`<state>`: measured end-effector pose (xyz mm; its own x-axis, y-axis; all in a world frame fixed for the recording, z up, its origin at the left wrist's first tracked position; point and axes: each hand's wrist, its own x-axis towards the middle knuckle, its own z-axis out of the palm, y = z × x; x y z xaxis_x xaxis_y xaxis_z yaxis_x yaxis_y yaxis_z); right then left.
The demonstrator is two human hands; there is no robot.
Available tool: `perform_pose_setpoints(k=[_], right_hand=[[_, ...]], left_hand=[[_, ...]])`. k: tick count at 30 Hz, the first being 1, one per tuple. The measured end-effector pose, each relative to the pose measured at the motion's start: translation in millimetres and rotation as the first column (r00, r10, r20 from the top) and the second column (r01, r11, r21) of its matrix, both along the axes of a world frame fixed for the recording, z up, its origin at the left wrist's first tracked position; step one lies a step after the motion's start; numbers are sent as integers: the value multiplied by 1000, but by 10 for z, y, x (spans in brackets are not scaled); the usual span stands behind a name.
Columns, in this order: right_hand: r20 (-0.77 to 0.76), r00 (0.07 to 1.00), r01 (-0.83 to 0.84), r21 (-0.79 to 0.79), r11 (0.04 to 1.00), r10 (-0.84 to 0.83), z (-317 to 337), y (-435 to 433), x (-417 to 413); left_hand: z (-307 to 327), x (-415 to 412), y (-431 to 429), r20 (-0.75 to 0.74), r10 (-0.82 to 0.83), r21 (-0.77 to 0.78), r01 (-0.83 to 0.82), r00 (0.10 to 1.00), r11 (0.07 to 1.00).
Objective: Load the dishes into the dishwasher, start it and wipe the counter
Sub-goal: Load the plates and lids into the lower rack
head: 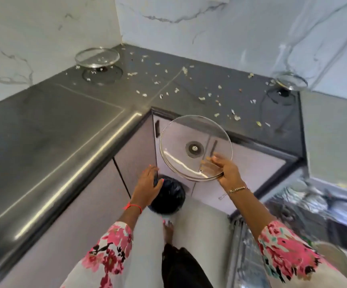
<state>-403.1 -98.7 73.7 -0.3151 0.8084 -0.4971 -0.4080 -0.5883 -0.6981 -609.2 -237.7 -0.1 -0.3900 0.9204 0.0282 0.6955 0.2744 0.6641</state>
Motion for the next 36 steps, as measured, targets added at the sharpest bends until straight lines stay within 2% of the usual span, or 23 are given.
perform_pose_setpoints(k=[3,6,9,12,18,22,29,33,36], right_hand=[[97,995,25,-66,997,-18,-266,-621,610],[188,976,139,-145,980,-110,-581,-1194,1183],[296,931,280,-196,940,-216,-855,-1659,1651],[402,880,362,-227,904,-252,-1025,-2058,2185],[436,849,446,-285,849,-299,-1071,-2576,3397],[454,824,502,-305,809,-340,-1150,-2681,4435],[534,812,449,-314,837,-235,-1556,-2545,5951],[669,706,486,-220,846,-232,-1883,-2359,6511],[829,516,458,-54,888,-216,-2340,-2233,6857]], left_hand=[[-122,551,-595,45,-35,-77,39,998,996],[-187,1097,-1156,89,-83,-199,99,993,975],[-288,1512,-1522,69,-151,-286,164,986,944],[-370,1931,-1726,34,-208,-349,206,978,914],[-551,2955,-1806,15,-379,-501,335,925,798],[-702,3969,-1713,40,-449,-562,391,893,728],[-1049,5458,-1466,103,-504,-573,465,858,675],[-1468,5974,-1330,145,-577,-586,539,804,605],[-1950,6313,-1260,192,-614,-609,584,765,537]])
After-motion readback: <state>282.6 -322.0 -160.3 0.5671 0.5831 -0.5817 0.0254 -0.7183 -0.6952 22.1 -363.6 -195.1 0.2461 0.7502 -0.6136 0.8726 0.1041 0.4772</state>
